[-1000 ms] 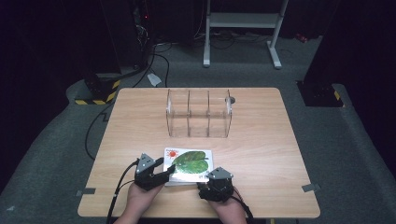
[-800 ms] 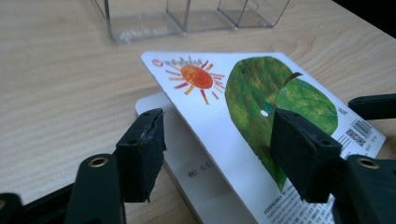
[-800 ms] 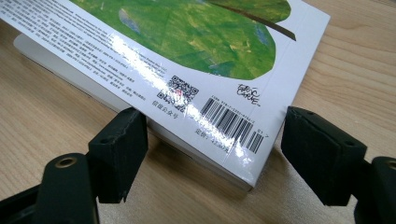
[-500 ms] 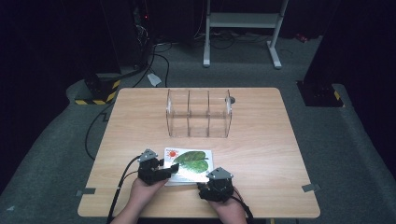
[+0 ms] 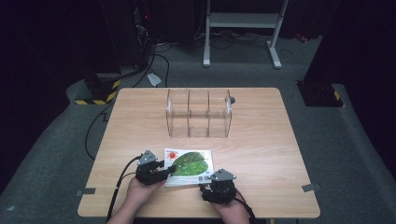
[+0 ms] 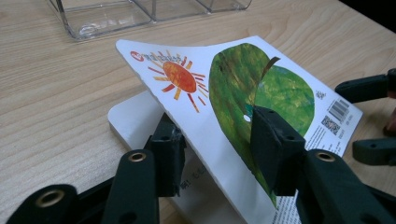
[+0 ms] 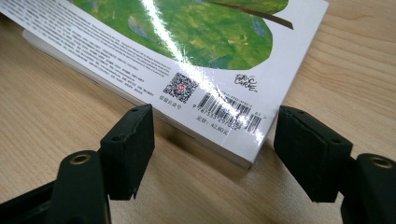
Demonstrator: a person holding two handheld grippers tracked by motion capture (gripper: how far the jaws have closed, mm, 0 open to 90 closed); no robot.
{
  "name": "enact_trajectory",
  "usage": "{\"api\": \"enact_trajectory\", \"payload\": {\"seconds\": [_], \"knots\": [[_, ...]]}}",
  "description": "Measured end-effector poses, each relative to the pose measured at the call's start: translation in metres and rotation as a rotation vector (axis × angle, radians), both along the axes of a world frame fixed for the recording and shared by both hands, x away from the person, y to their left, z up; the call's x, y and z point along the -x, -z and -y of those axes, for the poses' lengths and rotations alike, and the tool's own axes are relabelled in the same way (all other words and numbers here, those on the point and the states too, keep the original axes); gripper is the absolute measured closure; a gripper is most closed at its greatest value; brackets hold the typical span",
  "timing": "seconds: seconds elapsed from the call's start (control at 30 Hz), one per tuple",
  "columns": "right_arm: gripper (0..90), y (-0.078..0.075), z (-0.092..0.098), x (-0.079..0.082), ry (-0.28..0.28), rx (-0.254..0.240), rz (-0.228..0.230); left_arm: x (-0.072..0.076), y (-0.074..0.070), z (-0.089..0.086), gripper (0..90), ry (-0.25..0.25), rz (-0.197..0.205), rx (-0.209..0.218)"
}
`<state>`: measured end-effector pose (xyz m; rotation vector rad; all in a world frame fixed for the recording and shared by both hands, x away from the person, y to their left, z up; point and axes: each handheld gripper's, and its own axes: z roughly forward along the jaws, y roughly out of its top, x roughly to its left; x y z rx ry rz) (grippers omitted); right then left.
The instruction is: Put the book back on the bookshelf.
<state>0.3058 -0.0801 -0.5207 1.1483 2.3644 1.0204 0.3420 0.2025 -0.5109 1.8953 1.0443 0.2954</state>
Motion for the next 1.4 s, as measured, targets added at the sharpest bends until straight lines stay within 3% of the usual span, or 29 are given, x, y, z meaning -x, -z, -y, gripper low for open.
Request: {"api": "enact_trajectory", "payload": {"seconds": [0.37, 0.8, 1.0, 1.07, 1.2, 1.3, 1.4], "knots": [[36.2, -0.005, 0.010, 0.002, 0.018, -0.071, 0.060, 0.014, -0.001, 0.001, 60.8, 0.028, 0.099, -0.030], [38.0, -0.009, 0.013, -0.001, 0.020, -0.118, 0.056, 0.022, -0.010, 0.003, 63.8, 0.052, 0.180, -0.046], [39.5, -0.009, 0.012, 0.002, -0.003, -0.092, 0.115, 0.024, -0.014, 0.004, 64.0, 0.080, 0.217, -0.060], [39.9, -0.009, 0.013, 0.002, -0.004, -0.087, 0.132, 0.024, -0.014, 0.004, 64.2, 0.078, 0.214, -0.046], [40.5, -0.008, 0.016, 0.002, 0.011, -0.099, 0.169, 0.026, -0.015, 0.004, 64.3, 0.084, 0.236, -0.052], [41.1, -0.009, 0.019, 0.003, 0.022, -0.116, 0.173, 0.028, -0.016, 0.005, 64.4, 0.088, 0.251, -0.047], [38.0, -0.008, 0.020, 0.000, 0.032, -0.122, 0.147, 0.029, -0.016, 0.006, 64.4, 0.103, 0.274, -0.053]]}}
